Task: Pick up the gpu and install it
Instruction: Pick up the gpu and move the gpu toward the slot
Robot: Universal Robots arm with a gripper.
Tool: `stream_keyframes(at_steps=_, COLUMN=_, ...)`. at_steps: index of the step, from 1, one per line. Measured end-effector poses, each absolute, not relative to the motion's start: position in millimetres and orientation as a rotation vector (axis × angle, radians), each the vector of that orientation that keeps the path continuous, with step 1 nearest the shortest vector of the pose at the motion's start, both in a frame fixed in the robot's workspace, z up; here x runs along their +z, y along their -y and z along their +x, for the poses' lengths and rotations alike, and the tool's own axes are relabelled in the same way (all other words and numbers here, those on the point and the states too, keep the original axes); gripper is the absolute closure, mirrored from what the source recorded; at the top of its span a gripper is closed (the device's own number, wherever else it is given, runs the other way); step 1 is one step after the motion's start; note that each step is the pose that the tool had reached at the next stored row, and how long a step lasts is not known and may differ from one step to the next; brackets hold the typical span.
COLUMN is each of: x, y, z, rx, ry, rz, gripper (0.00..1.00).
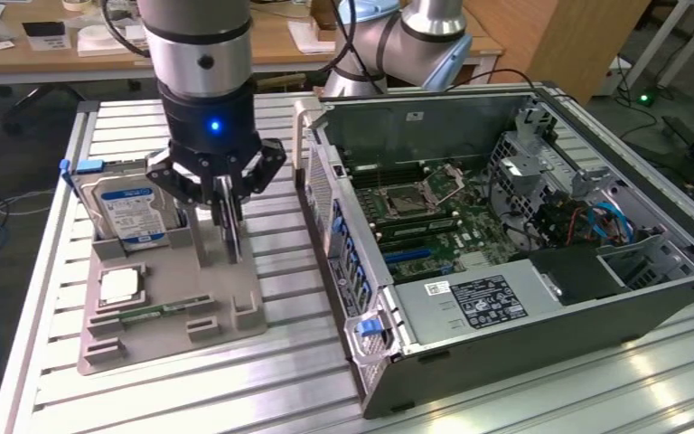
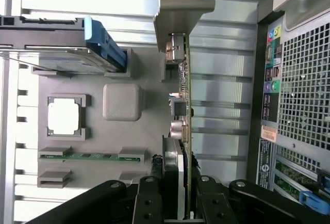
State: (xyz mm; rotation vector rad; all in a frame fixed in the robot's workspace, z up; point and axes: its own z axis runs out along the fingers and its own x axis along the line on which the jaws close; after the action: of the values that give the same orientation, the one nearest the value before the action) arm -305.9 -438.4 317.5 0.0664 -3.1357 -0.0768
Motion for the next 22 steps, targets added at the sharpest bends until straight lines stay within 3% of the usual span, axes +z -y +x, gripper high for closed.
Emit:
stream_keyframes(at_steps=18, x=400, y=438, z=-306, rx=-0.077, ry=3.136, rz=0.059, gripper=0.71)
stream_keyframes(at_steps=22, x=404, y=438, z=-306, rx=-0.077, ry=3.137, rz=0.043, gripper=0.71)
